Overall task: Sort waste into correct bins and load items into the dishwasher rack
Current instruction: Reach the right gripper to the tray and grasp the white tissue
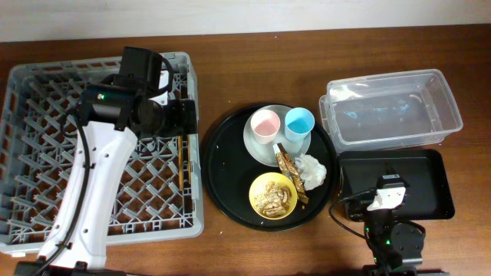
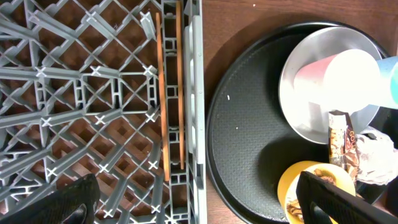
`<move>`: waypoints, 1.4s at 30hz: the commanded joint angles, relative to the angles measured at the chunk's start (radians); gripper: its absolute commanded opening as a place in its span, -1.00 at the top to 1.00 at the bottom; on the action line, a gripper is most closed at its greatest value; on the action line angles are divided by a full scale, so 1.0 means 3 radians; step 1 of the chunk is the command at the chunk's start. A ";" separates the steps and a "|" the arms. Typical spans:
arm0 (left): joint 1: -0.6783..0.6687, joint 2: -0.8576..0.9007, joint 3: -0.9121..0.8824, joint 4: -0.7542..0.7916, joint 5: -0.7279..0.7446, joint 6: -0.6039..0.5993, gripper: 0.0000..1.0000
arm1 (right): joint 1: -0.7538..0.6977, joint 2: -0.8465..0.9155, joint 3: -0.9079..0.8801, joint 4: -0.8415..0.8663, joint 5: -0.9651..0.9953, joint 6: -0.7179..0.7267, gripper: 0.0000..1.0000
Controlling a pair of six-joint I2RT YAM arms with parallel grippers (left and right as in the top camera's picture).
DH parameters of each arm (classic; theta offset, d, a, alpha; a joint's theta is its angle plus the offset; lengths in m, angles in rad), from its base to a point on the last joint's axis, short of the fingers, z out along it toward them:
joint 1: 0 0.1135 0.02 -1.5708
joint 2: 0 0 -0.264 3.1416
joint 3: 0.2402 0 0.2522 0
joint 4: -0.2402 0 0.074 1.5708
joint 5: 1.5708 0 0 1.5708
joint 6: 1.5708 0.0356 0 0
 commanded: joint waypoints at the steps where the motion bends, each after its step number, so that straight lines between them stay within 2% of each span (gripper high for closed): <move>1: 0.0005 -0.0003 0.0042 -0.0005 0.0036 -0.0008 -0.99 | -0.0022 -0.0015 -0.0017 -0.0013 0.0006 0.0029 -0.97; 33: 0.0005 -0.0003 0.0042 -0.0005 0.0036 -0.0008 -0.99 | -0.0022 -0.0015 -0.0017 -0.0013 0.0006 0.0029 -0.97; 36: 0.0005 -0.0003 0.0042 -0.0004 0.0036 -0.0008 -0.99 | -0.0027 -0.0015 -0.0017 0.0028 0.0261 0.0011 -0.97; 39: 0.0005 -0.0003 0.0042 -0.0005 0.0036 -0.0008 -0.99 | -0.0024 -0.0015 0.0041 0.0056 -0.0197 0.0266 -0.97; 42: 0.0005 -0.0003 0.0042 -0.0004 0.0036 -0.0008 -0.99 | -0.0025 -0.0010 0.0371 -0.0220 -0.0233 0.0355 -0.97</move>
